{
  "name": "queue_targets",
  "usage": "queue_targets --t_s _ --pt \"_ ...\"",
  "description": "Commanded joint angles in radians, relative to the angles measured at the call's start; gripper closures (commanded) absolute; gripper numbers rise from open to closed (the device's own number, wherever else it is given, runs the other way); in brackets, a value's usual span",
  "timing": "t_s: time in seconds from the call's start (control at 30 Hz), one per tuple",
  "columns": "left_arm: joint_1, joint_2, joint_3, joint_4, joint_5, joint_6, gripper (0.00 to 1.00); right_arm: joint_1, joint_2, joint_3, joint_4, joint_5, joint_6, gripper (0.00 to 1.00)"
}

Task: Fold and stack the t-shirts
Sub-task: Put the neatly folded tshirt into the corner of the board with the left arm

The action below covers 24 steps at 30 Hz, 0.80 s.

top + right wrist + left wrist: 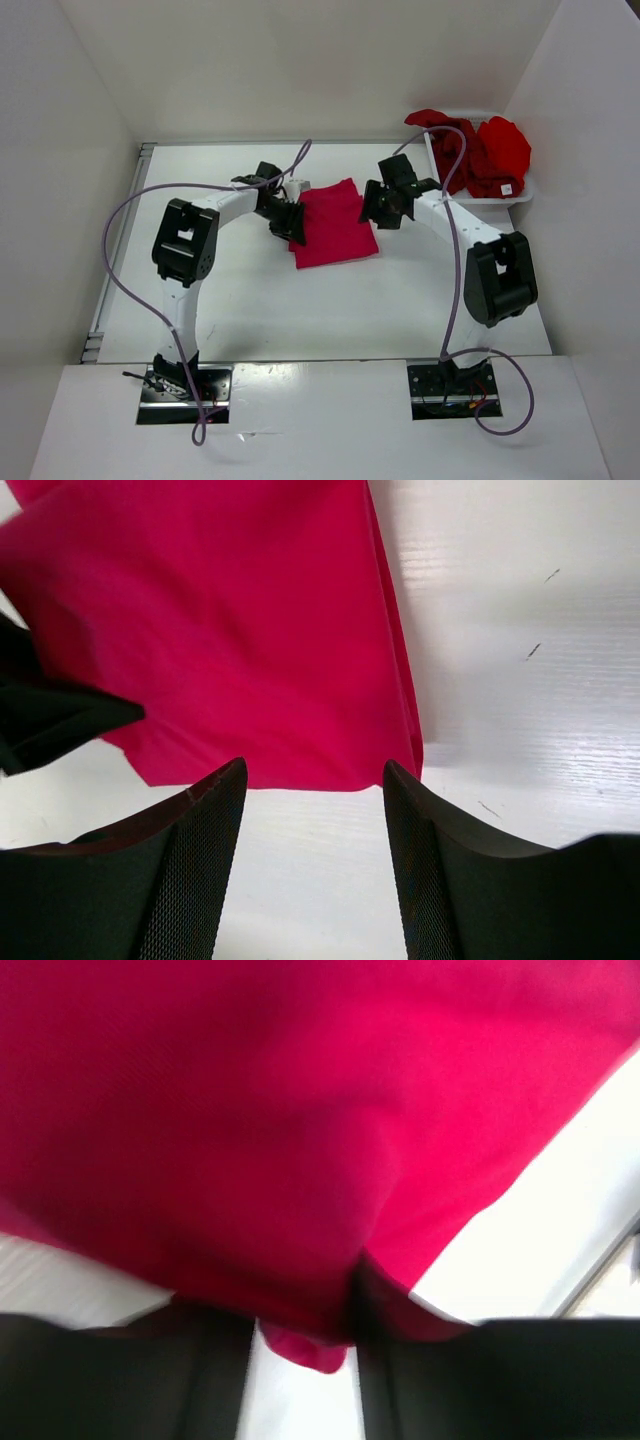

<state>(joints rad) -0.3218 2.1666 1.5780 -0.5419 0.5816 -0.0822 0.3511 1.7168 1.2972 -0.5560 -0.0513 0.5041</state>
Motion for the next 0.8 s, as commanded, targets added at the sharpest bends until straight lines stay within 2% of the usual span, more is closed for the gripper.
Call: queue_targets --t_s 0.0,0.1,0.23,0.37,0.63,0.77 --pt "0.006 0.088 -0.001 -0.029 -0.008 0.007 0.63 0.006 -0.072 -0.003 -0.019 0.039 0.008 0.38" --pt "0.029 0.098 0.045 -0.038 0.001 -0.002 0.86 0.006 -0.083 -0.003 -0.019 0.039 0.008 0.38" --pt "0.113 0.088 0.103 -0.072 -0.008 0.019 0.97 0.006 -0.108 -0.003 -0.028 0.048 0.008 0.38" --pt "0.205 0.078 0.184 -0.119 -0.074 0.096 0.99 -0.003 -0.117 -0.012 -0.038 0.067 0.008 0.38" --pt "0.41 0.108 0.347 -0.139 -0.382 0.294 1.0 -0.003 -0.117 -0.012 -0.038 0.067 -0.001 0.38" --pt "0.47 0.15 0.407 -0.116 -0.525 0.377 1.0 -0.003 -0.117 -0.012 -0.038 0.067 -0.001 0.38"
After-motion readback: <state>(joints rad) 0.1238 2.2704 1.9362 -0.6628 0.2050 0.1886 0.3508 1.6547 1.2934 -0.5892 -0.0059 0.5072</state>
